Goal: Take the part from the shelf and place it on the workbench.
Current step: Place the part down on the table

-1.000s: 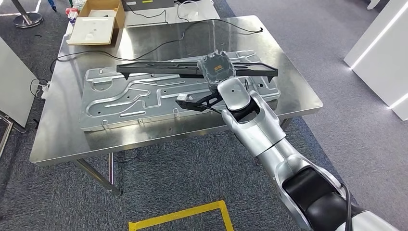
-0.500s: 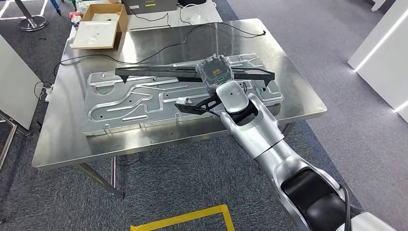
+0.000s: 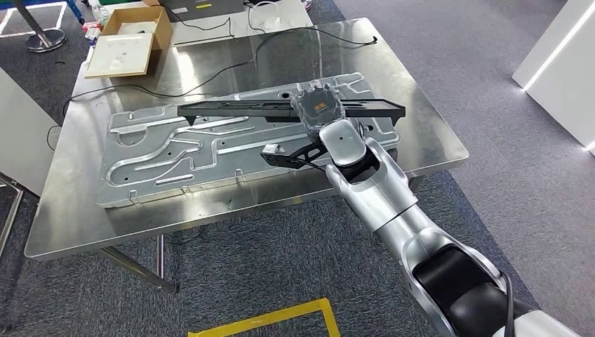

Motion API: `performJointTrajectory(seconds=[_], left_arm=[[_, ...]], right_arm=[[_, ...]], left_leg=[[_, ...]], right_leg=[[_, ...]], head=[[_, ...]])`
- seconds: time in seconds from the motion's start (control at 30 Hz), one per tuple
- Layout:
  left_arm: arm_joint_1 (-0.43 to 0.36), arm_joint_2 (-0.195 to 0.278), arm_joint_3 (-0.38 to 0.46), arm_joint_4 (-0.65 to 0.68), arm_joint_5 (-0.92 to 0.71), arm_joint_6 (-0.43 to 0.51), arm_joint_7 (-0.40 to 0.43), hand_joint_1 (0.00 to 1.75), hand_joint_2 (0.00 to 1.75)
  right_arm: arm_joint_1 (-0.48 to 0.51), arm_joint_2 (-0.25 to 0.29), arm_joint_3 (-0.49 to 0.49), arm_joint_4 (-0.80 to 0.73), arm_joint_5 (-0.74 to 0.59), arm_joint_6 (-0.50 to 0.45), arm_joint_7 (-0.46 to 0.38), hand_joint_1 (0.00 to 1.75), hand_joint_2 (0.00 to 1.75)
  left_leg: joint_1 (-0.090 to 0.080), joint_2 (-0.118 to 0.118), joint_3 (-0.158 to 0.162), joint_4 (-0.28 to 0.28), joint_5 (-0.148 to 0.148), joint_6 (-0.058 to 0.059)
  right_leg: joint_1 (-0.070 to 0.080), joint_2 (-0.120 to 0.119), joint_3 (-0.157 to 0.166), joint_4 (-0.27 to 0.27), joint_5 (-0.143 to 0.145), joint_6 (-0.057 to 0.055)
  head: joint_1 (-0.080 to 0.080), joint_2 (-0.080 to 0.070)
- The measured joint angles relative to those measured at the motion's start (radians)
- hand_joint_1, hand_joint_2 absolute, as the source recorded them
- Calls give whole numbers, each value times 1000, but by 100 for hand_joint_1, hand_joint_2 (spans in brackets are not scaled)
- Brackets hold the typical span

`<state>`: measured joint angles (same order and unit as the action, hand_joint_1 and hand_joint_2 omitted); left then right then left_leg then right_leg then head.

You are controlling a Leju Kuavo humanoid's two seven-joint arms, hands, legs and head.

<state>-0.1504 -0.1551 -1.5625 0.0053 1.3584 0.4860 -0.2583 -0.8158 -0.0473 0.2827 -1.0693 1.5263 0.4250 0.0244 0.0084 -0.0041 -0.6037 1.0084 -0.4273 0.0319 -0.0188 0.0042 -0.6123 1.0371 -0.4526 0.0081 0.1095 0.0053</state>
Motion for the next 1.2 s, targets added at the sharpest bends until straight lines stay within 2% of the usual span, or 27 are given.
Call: performJointTrajectory(seconds=[0.07,0.17,0.23,0.5,0.53,0.6,0.67,0.73,0.8,0.87,0.9,0.93,0.97,1.03,1.07,1.1,1.13,1.2], left_arm=[[0,0,0,0,0,0,1,0,175],[0,0,0,0,0,0,1,0,175],[0,0,0,0,0,-1,0,0,175],[0,0,0,0,2,-1,10,0,175],[0,0,0,0,1,-2,15,0,175],[0,1,0,0,-1,-4,19,0,175],[-1,2,0,0,-4,-3,23,0,175],[-1,1,0,0,-6,-1,27,0,175],[0,1,0,0,-5,-1,28,0,175],[0,1,0,0,-1,-2,27,0,175],[0,1,0,0,1,-2,27,0,175],[1,0,0,0,2,-2,27,0,175],[2,0,0,0,3,-2,27,0,175],[5,-1,0,0,3,-1,27,0,175],[5,0,0,0,3,0,26,0,175],[4,0,0,0,2,1,25,0,175],[3,1,0,0,1,2,23,0,175],[-1,1,0,0,-3,2,18,0,175]], right_arm=[[0,0,0,2,0,0,0,175,175],[0,0,0,6,0,-2,0,175,175],[0,0,0,8,0,-3,-1,175,175],[0,0,0,21,0,-9,-3,175,175],[0,0,0,24,0,-11,-4,175,175],[-1,0,0,28,0,-16,-6,175,175],[-1,1,0,32,0,-18,-7,175,175],[-1,1,0,35,0,-18,-8,175,175],[-5,1,0,37,0,-19,-8,175,175],[-5,0,0,40,1,-21,-10,175,175],[-3,0,0,41,1,-22,-10,175,175],[0,0,0,43,1,-23,-11,175,175],[3,0,0,44,1,-23,-11,175,175],[6,0,0,46,1,-23,-11,175,175],[6,-1,0,47,1,-24,-11,175,175],[6,-1,0,48,1,-25,-11,175,175],[7,-1,0,49,1,-26,-11,175,175],[9,-2,0,49,1,-27,-12,175,175]], left_leg=[[1,0,0,-1,0,-3],[4,0,0,-2,-1,-21],[4,0,0,-2,-2,-28],[0,0,-2,3,-4,-31],[0,0,-3,5,-6,-30],[-2,0,-6,10,-10,-20],[-4,0,-6,4,-13,-3],[0,-1,14,-19,-19,11],[5,-1,41,-33,-23,20],[5,1,53,-32,-25,19],[6,1,58,-29,-29,17],[8,-1,63,-26,-35,13],[11,-2,70,-23,-43,8],[19,-4,85,-11,-67,-8],[23,-4,92,-5,-80,-18],[23,-4,96,1,-89,-28],[22,-3,97,5,-96,-35],[21,-3,96,12,-95,-47]], right_leg=[[2,0,0,0,-1,-2],[4,-1,0,1,-2,-4],[4,-1,0,2,-2,-5],[4,-2,1,1,-3,-5],[2,-3,2,0,-2,-4],[-3,-4,3,-5,-1,3],[-5,-5,8,-4,10,13],[-4,-4,3,16,18,19],[-5,-4,-31,74,-3,23],[-6,-3,-97,182,-52,28],[-8,-3,-130,230,-68,31],[-11,-3,-152,254,-68,35],[-14,-3,-156,239,-49,39],[-21,-6,-116,124,24,48],[-21,-6,-97,68,46,49],[-18,-6,-84,33,60,42],[-15,-6,-82,22,61,32],[-9,-3,-81,29,56,5]], head=[[0,0],[0,0],[0,0],[0,0],[0,0],[0,0],[0,0],[0,0],[0,0],[0,0],[0,0],[0,0],[0,0],[0,0],[0,0],[1,0],[1,0],[2,0]])
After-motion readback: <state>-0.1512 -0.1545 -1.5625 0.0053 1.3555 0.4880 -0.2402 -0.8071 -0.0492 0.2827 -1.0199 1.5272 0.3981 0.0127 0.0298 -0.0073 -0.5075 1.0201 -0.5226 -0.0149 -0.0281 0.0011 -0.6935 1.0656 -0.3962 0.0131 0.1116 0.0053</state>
